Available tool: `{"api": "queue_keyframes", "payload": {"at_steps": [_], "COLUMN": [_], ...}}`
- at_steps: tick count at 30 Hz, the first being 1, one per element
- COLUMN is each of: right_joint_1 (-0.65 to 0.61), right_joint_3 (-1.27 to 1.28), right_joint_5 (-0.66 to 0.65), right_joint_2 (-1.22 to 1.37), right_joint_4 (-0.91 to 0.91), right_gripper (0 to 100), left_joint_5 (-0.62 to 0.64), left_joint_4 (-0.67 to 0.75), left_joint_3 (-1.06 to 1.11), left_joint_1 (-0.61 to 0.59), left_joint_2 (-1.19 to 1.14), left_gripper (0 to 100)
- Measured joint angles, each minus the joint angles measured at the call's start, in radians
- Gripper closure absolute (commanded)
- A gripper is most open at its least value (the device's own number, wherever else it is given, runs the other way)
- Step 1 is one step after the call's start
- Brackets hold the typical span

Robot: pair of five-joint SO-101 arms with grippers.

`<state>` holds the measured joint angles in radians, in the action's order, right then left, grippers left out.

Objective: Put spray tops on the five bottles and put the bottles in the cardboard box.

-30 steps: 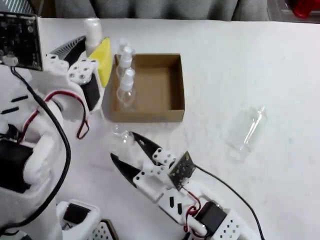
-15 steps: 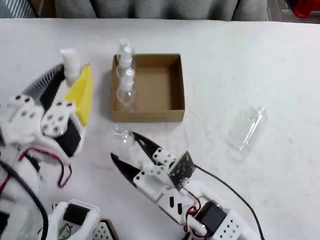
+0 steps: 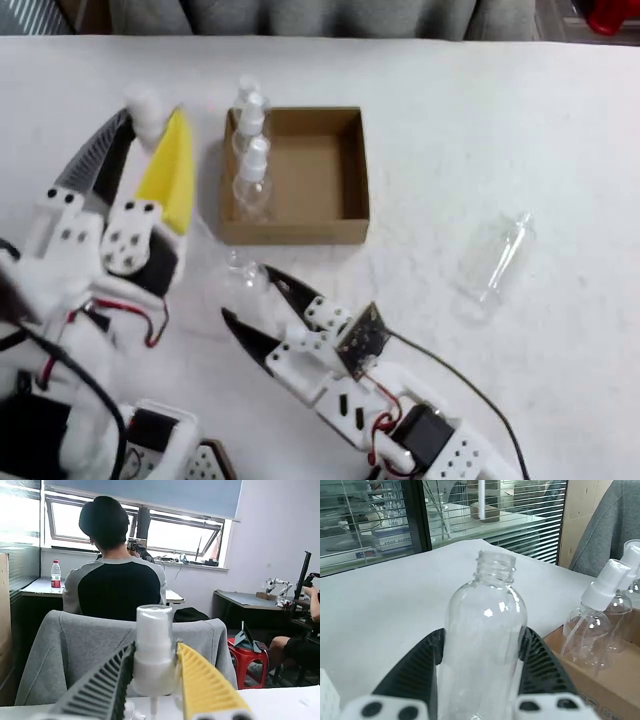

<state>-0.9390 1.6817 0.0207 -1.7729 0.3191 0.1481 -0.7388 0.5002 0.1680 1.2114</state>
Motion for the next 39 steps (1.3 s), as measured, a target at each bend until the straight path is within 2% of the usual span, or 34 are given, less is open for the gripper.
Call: {"api": "queue_keyframes", "payload": {"at_steps": [8,17,30,39], "right_joint_1": [0.0,0.0,0.0,-0.002], "right_joint_3": [0.0,0.0,0.0,0.0], "right_joint_5": [0.0,0.0,0.0,0.0], "right_joint_2": [0.0,0.0,0.0,0.0], "right_joint_4": [0.0,0.0,0.0,0.008], "right_gripper": [98.4,98.4,98.4,98.4], "left_joint_5": [0.0,0.144,0.152,0.155], "left_joint_4": [0.041,0.002,-0.13,-0.135], "left_joint_3": [0.035,0.037,0.051,0.138], "left_joint_1": [-0.002,-0.002,-0.002,0.005], "left_joint_2": [0.003,0.005,0.008,0.0], "left_gripper": [98,98,98,98]}}
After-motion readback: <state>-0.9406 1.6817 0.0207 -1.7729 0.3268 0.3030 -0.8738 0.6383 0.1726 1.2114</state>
